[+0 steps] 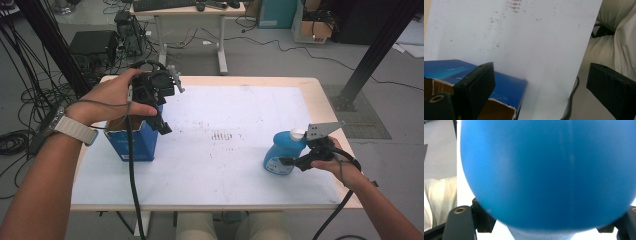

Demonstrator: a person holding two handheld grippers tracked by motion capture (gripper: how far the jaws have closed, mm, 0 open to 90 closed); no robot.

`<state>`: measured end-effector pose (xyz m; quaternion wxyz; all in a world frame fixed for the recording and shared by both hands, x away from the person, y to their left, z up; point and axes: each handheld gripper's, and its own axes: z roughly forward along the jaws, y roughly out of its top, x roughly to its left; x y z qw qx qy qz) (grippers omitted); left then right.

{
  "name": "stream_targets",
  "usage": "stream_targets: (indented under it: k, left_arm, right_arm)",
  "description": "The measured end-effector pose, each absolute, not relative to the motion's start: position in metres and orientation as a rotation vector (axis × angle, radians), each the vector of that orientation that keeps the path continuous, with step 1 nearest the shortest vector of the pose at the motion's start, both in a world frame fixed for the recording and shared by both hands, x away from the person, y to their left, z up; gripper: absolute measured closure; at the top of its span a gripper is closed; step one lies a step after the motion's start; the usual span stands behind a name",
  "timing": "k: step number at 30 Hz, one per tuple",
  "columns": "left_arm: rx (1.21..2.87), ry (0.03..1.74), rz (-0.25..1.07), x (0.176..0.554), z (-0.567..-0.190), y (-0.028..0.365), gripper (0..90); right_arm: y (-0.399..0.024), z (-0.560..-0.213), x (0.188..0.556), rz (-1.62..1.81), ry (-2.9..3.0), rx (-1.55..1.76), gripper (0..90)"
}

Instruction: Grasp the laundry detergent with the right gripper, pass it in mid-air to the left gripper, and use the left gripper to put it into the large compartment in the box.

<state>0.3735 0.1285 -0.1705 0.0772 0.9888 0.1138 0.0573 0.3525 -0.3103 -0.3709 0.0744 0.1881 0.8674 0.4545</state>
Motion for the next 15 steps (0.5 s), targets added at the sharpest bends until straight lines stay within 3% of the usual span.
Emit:
stream_targets:
  k: [15]
  left_arm:
    - [2.957,0.338,0.175,0.3739,-0.1713,0.1287,8.8]
  right_arm:
    - [-0.3094,-0.3733,0.3521,1.378,2.601,0.561,29.6]
